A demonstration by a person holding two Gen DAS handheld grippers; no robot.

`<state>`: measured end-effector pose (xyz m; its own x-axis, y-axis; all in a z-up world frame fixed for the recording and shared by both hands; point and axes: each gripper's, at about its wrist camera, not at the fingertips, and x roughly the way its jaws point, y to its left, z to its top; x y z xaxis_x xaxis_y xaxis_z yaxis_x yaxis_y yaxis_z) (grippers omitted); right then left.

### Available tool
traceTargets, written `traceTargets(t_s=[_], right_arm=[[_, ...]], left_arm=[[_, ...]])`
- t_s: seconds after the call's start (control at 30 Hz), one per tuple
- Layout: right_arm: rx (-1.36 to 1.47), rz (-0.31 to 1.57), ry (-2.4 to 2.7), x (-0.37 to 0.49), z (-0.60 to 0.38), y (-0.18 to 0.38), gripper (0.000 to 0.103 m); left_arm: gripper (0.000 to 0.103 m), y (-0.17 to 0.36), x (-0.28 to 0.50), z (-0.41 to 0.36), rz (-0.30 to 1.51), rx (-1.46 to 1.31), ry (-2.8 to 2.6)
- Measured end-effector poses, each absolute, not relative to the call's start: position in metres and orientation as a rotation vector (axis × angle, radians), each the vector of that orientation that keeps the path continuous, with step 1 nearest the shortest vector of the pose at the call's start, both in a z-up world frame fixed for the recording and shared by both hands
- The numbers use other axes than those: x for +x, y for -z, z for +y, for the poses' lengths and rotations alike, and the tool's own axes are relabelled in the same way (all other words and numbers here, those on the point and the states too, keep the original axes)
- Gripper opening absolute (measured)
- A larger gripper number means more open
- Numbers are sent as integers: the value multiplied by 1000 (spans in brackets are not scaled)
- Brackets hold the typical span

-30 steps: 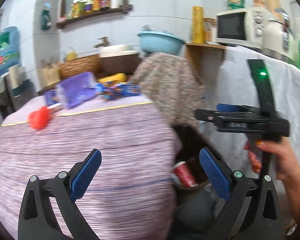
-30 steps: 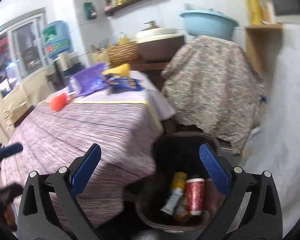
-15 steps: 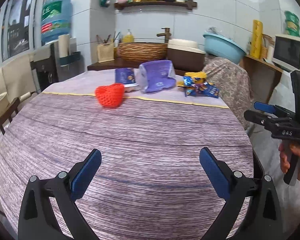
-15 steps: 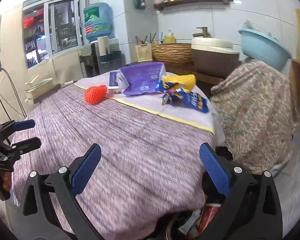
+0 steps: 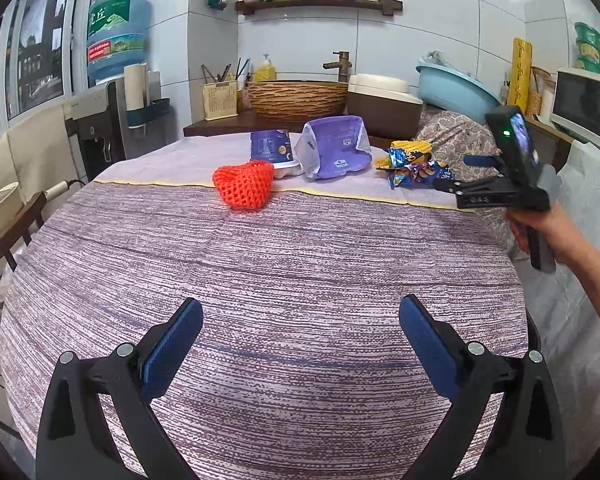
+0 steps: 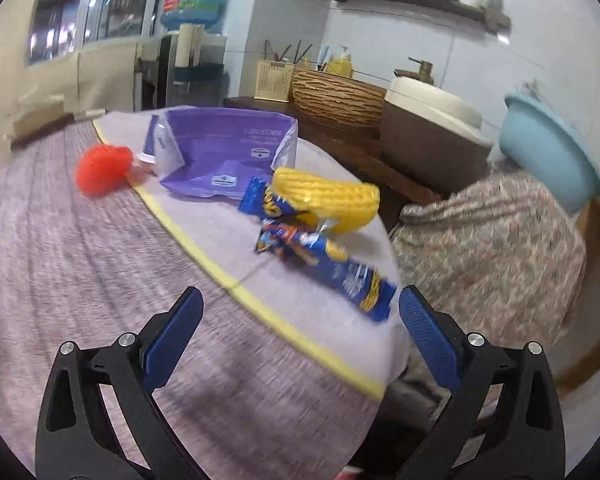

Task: Collect trash
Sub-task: 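Grasp the blue snack bag with the right gripper and lift it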

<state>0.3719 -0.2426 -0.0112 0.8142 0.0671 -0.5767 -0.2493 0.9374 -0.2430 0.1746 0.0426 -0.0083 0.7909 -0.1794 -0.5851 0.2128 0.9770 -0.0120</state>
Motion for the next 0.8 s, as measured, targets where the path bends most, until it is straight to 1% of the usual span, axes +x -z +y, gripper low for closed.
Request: traceTargets(t_s=[0.07,0.13,0.17,0.2,0.27,0.3,0.37,0.4,0.47,0.53,0.8], right_arm=[[-384,608,-164,387,-240,15,91],[-440,635,-153,401,-237,20,90],[-478,651,-146,408,-236,25,84],[-499,663,-149,412,-235,29,81],[-544,668,-149,417,-234,34,65],[-569,668,-148,418,-232,36,60],[-599,672,-153,418,-228,40,39],[-600,672,-167,416,-227,41,34],[-590,664,-201,409,-226,38,19],[-574,646,-221,398,-225,34,13],[-444,614,-391,346,-214,13,10]], left_arm=[[97,10,176,44,630,63,207],[97,10,177,45,633,65,208],[97,11,178,45,636,68,209],[97,11,179,45,638,69,210],[97,12,184,45,647,71,214],[97,13,187,45,652,70,215],[97,15,193,45,662,68,217],[97,15,195,45,666,66,218],[97,18,202,46,678,62,216],[97,20,210,47,691,64,215],[97,21,251,51,727,81,185]])
